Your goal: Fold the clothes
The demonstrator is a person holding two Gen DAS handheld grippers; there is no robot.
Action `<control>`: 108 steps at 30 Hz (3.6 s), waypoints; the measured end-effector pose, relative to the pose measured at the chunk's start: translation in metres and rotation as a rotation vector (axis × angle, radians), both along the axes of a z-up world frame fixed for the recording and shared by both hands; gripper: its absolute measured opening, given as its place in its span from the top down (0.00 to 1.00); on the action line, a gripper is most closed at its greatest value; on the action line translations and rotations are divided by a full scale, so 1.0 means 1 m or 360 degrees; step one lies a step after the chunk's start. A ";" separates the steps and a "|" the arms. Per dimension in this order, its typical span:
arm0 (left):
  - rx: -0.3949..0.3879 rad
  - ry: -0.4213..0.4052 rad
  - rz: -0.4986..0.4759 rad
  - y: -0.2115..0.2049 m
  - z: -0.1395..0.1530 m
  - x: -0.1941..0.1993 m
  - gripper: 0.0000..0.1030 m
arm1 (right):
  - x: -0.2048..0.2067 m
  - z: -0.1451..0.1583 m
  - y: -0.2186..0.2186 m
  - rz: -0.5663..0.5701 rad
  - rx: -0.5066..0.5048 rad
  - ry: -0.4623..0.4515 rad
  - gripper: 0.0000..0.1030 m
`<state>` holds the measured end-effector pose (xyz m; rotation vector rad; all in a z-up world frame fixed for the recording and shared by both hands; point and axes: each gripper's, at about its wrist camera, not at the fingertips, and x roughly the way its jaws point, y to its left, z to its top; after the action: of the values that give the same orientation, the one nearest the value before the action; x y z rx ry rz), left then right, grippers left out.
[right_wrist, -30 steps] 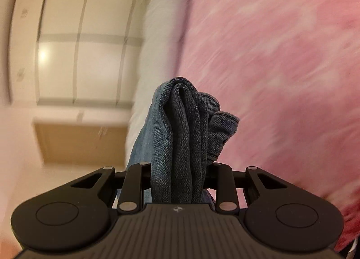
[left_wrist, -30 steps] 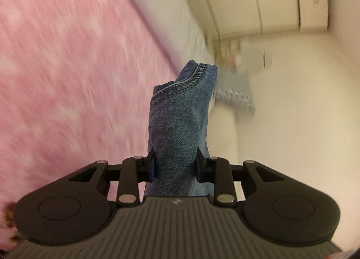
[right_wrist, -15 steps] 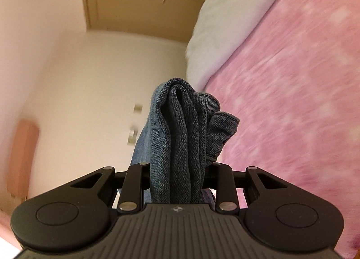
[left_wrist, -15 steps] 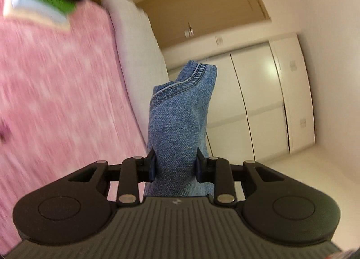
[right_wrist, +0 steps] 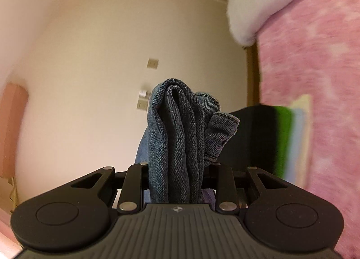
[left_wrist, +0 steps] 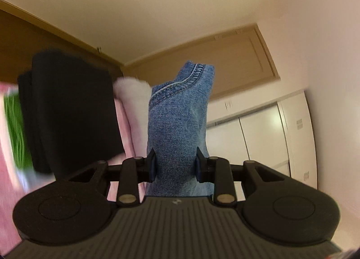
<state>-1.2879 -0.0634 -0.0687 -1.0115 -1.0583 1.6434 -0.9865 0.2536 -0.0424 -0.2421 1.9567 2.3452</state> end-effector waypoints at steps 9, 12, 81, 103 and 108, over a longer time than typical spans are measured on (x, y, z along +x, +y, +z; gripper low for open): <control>0.0005 -0.0116 0.0160 0.011 -0.063 -0.106 0.75 | -0.146 -0.023 0.033 0.0190 0.0068 -0.0157 0.72; -0.0043 -0.0174 0.0161 0.022 -0.091 -0.128 0.75 | -0.186 -0.046 0.049 0.0225 0.0074 -0.0227 0.72; -0.1454 0.0861 -0.0173 0.050 0.035 -0.007 0.20 | -0.129 -0.024 -0.079 0.0366 0.1200 -0.0974 0.13; -0.1865 0.0847 0.0255 -0.010 0.074 0.276 0.01 | 0.062 0.021 -0.128 0.0619 0.1443 -0.0942 0.14; -0.1827 0.0853 0.0311 -0.014 0.080 0.322 0.01 | 0.091 0.029 -0.137 0.0658 0.1569 -0.0927 0.14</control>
<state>-0.9656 -0.0770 0.0110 -1.0275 0.2494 2.5476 -0.8952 0.1163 -0.0130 -1.1269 0.4249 2.6954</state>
